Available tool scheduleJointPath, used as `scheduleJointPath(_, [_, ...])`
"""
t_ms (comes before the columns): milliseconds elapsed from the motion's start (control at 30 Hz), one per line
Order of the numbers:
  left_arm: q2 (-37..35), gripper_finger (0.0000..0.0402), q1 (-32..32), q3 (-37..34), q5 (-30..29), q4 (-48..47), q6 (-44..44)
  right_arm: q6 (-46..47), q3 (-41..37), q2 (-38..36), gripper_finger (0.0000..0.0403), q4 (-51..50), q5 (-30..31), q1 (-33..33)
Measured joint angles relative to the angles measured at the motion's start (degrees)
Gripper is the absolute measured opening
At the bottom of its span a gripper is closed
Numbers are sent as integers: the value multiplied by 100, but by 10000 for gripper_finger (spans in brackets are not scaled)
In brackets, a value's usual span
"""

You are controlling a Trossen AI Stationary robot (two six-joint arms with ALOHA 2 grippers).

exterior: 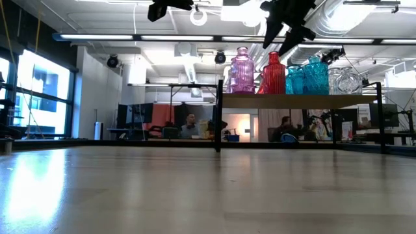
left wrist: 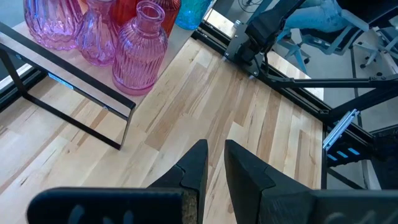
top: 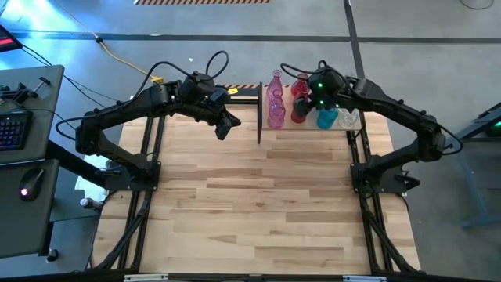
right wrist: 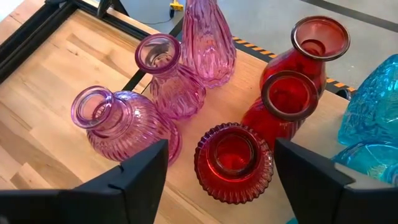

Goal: Sort vases onto shelf
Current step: Adjust the vases on the shelf

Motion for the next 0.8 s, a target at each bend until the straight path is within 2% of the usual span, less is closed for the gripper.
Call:
scheduleJointPath(267, [0, 45, -2, 0, 0, 2, 0, 74, 0, 0, 236, -115, -3, 0])
scheduleJointPath(800, [0, 45, -2, 0, 0, 4, 1, 152, 0, 0, 223, -146, 42, 2])
